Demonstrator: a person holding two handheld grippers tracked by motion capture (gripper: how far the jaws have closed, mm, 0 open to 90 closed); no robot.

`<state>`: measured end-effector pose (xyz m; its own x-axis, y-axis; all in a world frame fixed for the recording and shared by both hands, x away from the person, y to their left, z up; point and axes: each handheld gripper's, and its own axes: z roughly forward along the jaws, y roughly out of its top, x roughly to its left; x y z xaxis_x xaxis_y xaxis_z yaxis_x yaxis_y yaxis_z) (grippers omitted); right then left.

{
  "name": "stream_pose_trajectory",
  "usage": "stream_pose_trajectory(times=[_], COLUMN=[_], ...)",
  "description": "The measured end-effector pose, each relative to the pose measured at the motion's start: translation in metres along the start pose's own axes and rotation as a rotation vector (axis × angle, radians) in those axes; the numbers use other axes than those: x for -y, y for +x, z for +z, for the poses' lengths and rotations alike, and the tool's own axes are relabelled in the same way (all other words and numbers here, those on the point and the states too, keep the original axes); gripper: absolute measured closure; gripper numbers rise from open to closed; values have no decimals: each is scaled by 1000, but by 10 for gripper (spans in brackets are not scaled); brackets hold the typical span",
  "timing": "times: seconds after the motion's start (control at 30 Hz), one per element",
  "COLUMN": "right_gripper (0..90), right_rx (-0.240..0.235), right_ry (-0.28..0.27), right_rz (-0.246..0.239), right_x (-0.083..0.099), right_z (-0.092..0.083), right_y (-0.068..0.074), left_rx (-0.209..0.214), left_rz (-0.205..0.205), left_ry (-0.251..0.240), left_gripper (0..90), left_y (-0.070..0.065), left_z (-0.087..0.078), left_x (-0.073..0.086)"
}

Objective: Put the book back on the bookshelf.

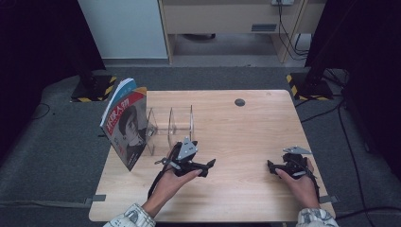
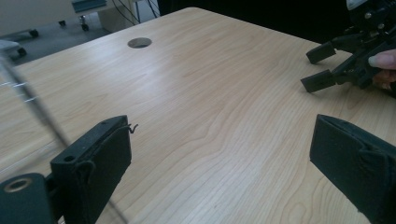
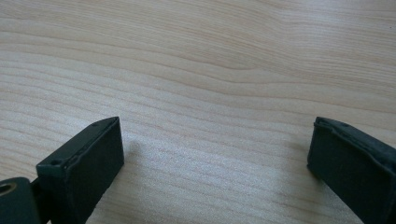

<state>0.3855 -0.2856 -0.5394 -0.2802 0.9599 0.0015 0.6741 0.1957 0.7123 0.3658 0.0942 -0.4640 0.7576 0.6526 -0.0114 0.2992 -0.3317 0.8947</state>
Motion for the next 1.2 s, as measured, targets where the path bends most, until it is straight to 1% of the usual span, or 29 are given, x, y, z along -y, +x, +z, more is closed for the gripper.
stream_pose_trajectory(times=[0.07,0.17,0.23,0.4,0.53,0.6,0.77,0.8,0.83,0.87,1.03,1.1,1.2], right_gripper=[38,37,36,36,36,36,36,37,37,37,38,37,37], right_rx=[0,-1,-1,-1,-3,-4,-5,-5,-5,-5,-5,-5,-5], right_ry=[1,1,1,1,0,0,0,0,0,0,0,0,0], right_rz=[2,0,0,0,0,1,1,2,2,2,2,2,1], right_x=[0,0,0,0,0,0,0,0,0,0,0,0,0], right_z=[0,0,0,0,0,0,0,0,0,0,0,0,-1], right_y=[0,0,0,0,0,0,0,0,0,0,0,0,0], left_rx=[6,22,29,42,47,49,32,29,35,20,9,6,4], left_rz=[7,22,20,37,51,55,57,51,45,51,48,52,76], left_ry=[2,18,24,65,93,110,150,159,167,182,235,251,262], left_gripper=[50,50,50,49,48,48,49,51,52,52,49,48,43], left_y=[-4,-11,-15,-24,-27,-28,-25,-24,-24,-24,-22,-22,-20], left_z=[7,22,30,53,67,72,87,90,92,95,109,113,118], left_x=[-3,-6,-7,-10,-9,-8,-3,-1,0,1,3,2,0])
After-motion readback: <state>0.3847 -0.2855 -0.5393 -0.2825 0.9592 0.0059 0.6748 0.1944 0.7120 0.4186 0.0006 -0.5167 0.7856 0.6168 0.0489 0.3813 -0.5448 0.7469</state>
